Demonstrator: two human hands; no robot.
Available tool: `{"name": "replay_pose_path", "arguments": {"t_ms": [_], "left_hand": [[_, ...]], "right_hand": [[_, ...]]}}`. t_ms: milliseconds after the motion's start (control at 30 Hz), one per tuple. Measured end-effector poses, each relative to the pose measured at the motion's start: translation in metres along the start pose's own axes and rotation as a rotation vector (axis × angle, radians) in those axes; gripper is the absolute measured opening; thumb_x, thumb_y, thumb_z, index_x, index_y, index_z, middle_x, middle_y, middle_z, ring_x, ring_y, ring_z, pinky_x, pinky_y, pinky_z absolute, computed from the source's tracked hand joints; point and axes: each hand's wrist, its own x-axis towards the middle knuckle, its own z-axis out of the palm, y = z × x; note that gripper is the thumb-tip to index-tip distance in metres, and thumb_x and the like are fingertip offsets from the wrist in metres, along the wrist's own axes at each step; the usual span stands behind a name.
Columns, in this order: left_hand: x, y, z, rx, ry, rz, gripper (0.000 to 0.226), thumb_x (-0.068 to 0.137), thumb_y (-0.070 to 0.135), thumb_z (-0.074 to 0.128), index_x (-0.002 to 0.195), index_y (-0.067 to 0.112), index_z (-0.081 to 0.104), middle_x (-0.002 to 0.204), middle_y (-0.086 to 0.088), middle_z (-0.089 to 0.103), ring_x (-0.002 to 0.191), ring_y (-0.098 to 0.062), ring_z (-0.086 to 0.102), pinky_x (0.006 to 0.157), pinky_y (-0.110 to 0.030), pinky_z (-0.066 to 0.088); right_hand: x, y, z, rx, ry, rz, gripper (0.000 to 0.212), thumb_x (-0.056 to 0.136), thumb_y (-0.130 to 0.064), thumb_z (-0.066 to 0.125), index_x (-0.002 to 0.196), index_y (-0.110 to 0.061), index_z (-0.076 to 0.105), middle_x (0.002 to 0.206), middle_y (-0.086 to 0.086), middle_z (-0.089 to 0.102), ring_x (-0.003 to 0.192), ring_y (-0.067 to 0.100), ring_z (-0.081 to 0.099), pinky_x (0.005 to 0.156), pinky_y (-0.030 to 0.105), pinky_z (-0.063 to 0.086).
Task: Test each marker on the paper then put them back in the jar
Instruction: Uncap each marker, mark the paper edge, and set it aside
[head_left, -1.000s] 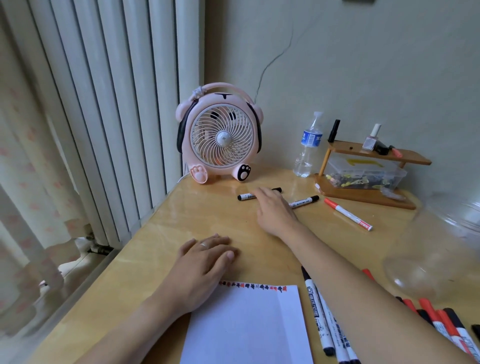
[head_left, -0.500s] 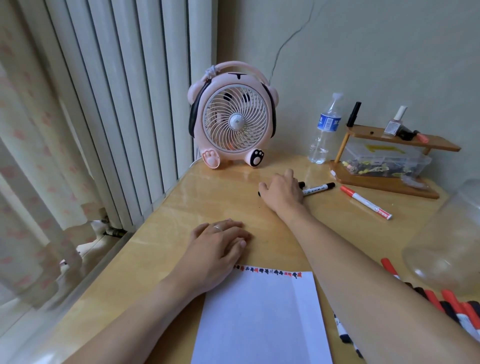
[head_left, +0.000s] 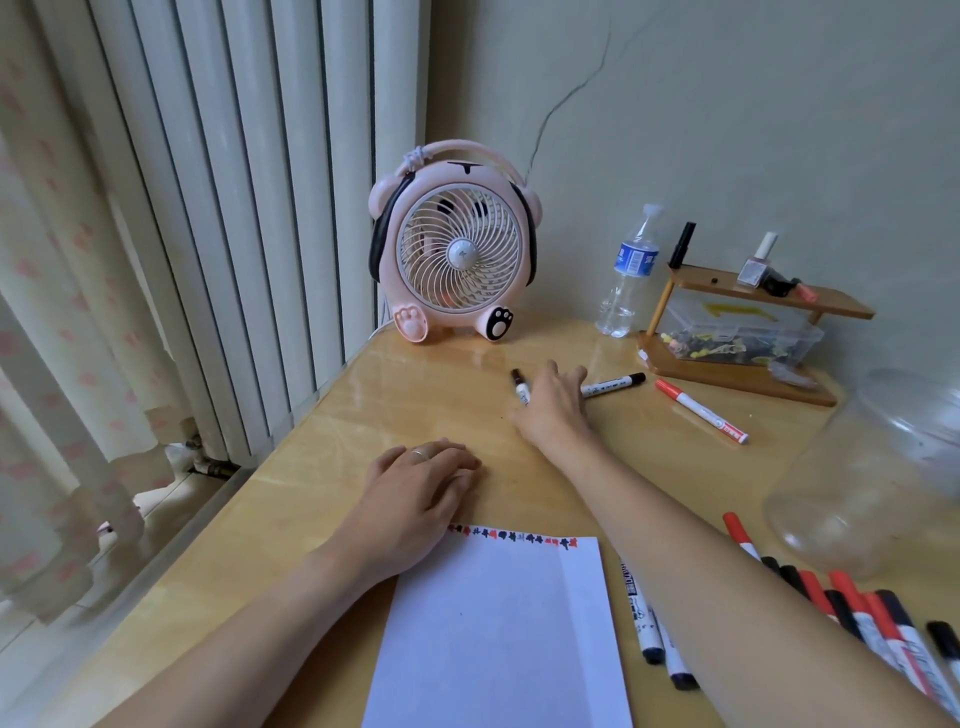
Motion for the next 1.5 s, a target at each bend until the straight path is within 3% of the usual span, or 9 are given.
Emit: {"name": "replay_pose_path", "arguments": {"t_ms": [133, 333, 467, 533, 633, 767, 933, 1167, 1500], "left_hand": [[-0.002, 0.003, -0.001, 0.024, 0.007, 0.033, 0.030, 0.106, 0.040, 0.040, 0.130, 0.038, 0.057, 0.134, 0.025, 0.053, 0.131, 0.004, 0.044, 0.118, -0.040, 0.027], [-0.010, 0.013, -0.009, -0.033, 0.079, 0.167, 0.070, 0.097, 0.022, 0.062, 0.158, 0.029, 0.028, 0.155, 0.011, 0.034, 0.140, -0.013, 0.040, 0.111, -0.039, 0.036], [-0.013, 0.029, -0.013, 0.026, 0.035, 0.365, 0.042, 0.105, 0.048, 0.045, 0.145, 0.033, 0.047, 0.123, 0.015, 0.050, 0.113, -0.006, 0.047, 0.093, -0.029, 0.040], [-0.016, 0.034, -0.017, 0.025, -0.015, 0.420, 0.036, 0.105, 0.054, 0.038, 0.121, 0.030, 0.060, 0.097, 0.017, 0.047, 0.090, -0.003, 0.044, 0.076, -0.027, 0.041], [-0.021, 0.037, -0.019, -0.066, -0.136, 0.423, 0.043, 0.104, 0.057, 0.032, 0.120, 0.026, 0.058, 0.094, 0.020, 0.040, 0.083, 0.000, 0.042, 0.073, -0.023, 0.040], [-0.025, 0.039, -0.017, -0.220, -0.262, 0.363, 0.048, 0.106, 0.054, 0.024, 0.122, 0.022, 0.057, 0.095, 0.026, 0.043, 0.085, 0.000, 0.046, 0.077, -0.021, 0.039], [-0.030, 0.046, -0.016, -0.126, -0.317, 0.331, 0.037, 0.107, 0.051, 0.024, 0.093, 0.026, 0.047, 0.085, 0.010, 0.051, 0.076, -0.004, 0.046, 0.071, -0.024, 0.038], [-0.032, 0.057, -0.026, -0.106, -0.252, 0.381, 0.023, 0.105, 0.044, 0.027, 0.083, 0.037, 0.029, 0.080, 0.013, 0.044, 0.072, -0.011, 0.045, 0.065, -0.026, 0.038], [-0.036, 0.060, -0.032, 0.024, -0.162, 0.488, 0.023, 0.102, 0.032, 0.031, 0.090, 0.022, 0.048, 0.084, 0.011, 0.049, 0.070, -0.014, 0.048, 0.061, -0.035, 0.045]], "right_hand": [[-0.035, 0.005, -0.017, 0.105, 0.020, -0.045, 0.038, 0.096, -0.020, 0.057, 0.128, -0.008, 0.043, 0.130, 0.017, 0.046, 0.113, 0.039, 0.056, 0.079, 0.035, 0.041], [-0.120, 0.020, -0.053, 0.413, -0.114, -0.210, 0.014, 0.095, -0.020, 0.055, 0.102, -0.023, 0.066, 0.095, -0.006, 0.067, 0.083, 0.013, 0.062, 0.058, 0.022, 0.047], [-0.179, 0.035, -0.066, 0.555, -0.172, -0.334, 0.022, 0.080, -0.023, 0.049, 0.091, -0.024, 0.068, 0.064, -0.008, 0.063, 0.053, 0.011, 0.048, 0.053, 0.031, 0.039], [-0.189, 0.049, -0.065, 0.526, -0.169, -0.398, 0.026, 0.079, -0.019, 0.044, 0.092, -0.024, 0.066, 0.069, -0.006, 0.062, 0.052, 0.008, 0.044, 0.053, 0.026, 0.035], [-0.193, 0.062, -0.064, 0.445, -0.181, -0.494, 0.017, 0.094, -0.018, 0.049, 0.098, -0.027, 0.063, 0.079, -0.016, 0.058, 0.065, 0.007, 0.052, 0.059, 0.018, 0.035], [-0.189, 0.071, -0.063, 0.157, -0.192, -0.607, 0.033, 0.096, -0.063, 0.053, 0.115, -0.037, 0.053, 0.104, -0.018, 0.059, 0.099, 0.008, 0.058, 0.082, 0.029, 0.049], [-0.198, 0.063, -0.059, -0.161, 0.035, -0.727, 0.028, 0.103, -0.053, 0.034, 0.113, -0.032, 0.050, 0.102, -0.008, 0.057, 0.087, 0.017, 0.058, 0.065, 0.035, 0.039], [-0.198, 0.062, -0.044, -0.307, 0.287, -0.682, 0.028, 0.096, -0.051, 0.041, 0.081, -0.029, 0.051, 0.056, -0.008, 0.053, 0.043, 0.021, 0.051, 0.044, 0.028, 0.022], [-0.212, 0.055, -0.041, -0.310, 0.276, -0.570, 0.044, 0.098, -0.053, 0.033, 0.069, -0.022, 0.043, 0.042, 0.000, 0.045, 0.034, 0.027, 0.049, 0.043, 0.026, 0.017]]}}
